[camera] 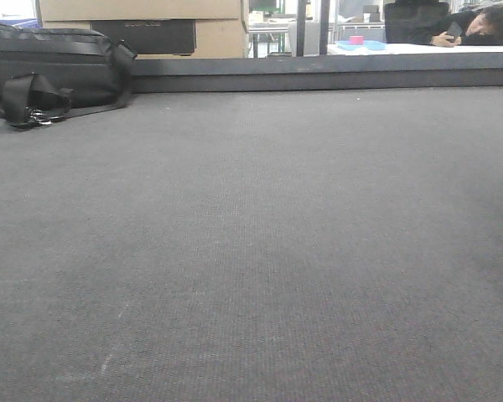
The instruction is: Grab block from conveyor and place in blue bin
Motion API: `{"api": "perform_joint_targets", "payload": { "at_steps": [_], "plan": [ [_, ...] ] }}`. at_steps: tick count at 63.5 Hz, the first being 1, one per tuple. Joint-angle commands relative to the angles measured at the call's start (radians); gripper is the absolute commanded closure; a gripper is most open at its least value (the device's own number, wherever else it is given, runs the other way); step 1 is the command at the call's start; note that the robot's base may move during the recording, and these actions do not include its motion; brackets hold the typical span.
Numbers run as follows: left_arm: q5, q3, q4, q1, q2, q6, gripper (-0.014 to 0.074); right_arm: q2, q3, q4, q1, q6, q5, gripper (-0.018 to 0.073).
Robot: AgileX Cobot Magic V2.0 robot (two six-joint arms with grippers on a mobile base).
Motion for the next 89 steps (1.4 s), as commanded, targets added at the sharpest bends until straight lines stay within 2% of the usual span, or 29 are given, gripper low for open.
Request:
{"api": "perform_joint_targets", "payload": {
  "at_steps": [1, 15, 20, 24, 33, 36, 40, 51, 70, 75, 82, 84, 89],
  "plan": [
    [0.003, -0.014, -0.015, 0.002, 0.052, -0.003, 0.0708, 0.086, -0.023, -0.018, 0.001, -0.002, 0.028, 0.0727],
    [0.004, -0.014, -0.015, 0.002, 0.147, -0.003, 0.0708, 0.236, -0.019, -0.018, 0.001, 0.000, 0.006, 0.0726],
    [0.007, -0.012, -0.015, 0.002, 0.165, -0.003, 0.0708, 0.264, -0.019, -0.018, 0.001, 0.000, -0.024, 0.0681],
    [0.009, -0.008, -0.015, 0.002, 0.169, -0.003, 0.0708, 0.277, -0.019, -0.018, 0.001, 0.000, -0.028, 0.0591],
    [0.012, -0.008, -0.015, 0.002, 0.171, -0.003, 0.0708, 0.288, -0.012, -0.018, 0.001, 0.000, -0.064, 0.0278],
    [0.012, -0.008, -0.015, 0.002, 0.171, -0.003, 0.0708, 0.298, 0.000, -0.018, 0.001, 0.000, -0.102, 0.0216],
    [0.012, -0.008, -0.015, 0.002, 0.171, -0.003, 0.0708, 0.311, 0.027, -0.018, 0.001, 0.002, -0.145, 0.0186],
    [0.012, -0.008, -0.015, 0.002, 0.171, -0.003, 0.0708, 0.370, 0.097, -0.018, 0.001, 0.002, -0.228, 0.0189],
    [0.028, -0.006, -0.015, 0.002, 0.171, -0.003, 0.0708, 0.452, 0.137, -0.018, 0.001, 0.002, -0.276, 0.0198],
    [0.057, -0.006, -0.012, 0.002, 0.180, -0.012, 0.0708, 0.457, 0.137, -0.018, 0.001, 0.002, -0.266, 0.0298],
    [0.114, -0.026, -0.008, 0.002, 0.214, -0.014, 0.0708, 0.450, 0.130, -0.018, 0.001, 0.002, -0.257, 0.0608],
    [0.140, -0.037, -0.002, 0.002, 0.229, -0.014, 0.0708, 0.447, 0.125, -0.018, 0.001, 0.002, -0.249, 0.0727],
    [0.192, -0.075, 0.005, 0.011, 0.278, 0.003, 0.0708, 0.428, 0.105, -0.018, 0.001, 0.002, -0.200, 0.0718]
  ]
}}
